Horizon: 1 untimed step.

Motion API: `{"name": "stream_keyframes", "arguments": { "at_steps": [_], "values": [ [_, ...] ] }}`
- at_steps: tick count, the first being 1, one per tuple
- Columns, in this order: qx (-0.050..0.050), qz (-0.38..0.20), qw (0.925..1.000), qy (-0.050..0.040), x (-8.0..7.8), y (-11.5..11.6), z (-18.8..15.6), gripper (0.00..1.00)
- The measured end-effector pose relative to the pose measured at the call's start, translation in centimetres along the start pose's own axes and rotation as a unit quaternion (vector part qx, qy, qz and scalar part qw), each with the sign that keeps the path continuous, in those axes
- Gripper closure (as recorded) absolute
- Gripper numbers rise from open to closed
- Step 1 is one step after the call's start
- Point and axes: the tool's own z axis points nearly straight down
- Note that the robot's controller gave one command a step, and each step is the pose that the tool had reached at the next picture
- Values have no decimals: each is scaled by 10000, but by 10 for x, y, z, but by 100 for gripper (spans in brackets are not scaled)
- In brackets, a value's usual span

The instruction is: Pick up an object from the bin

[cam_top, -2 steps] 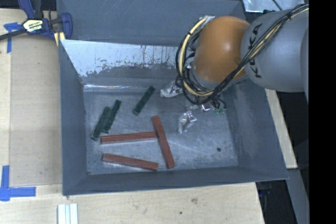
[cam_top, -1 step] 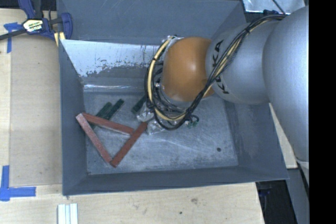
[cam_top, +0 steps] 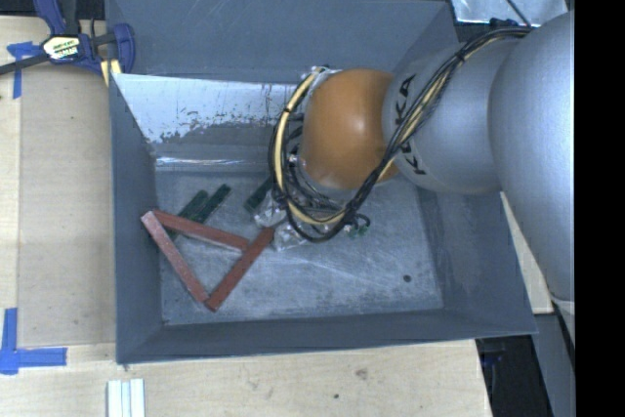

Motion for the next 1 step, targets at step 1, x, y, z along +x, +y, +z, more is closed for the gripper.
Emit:
{"name": "stream_keyframes", "arguments": {
  "at_steps": [1],
  "values": [
    [0,5,10000,0,0,0,-1,100]
  ]
}}
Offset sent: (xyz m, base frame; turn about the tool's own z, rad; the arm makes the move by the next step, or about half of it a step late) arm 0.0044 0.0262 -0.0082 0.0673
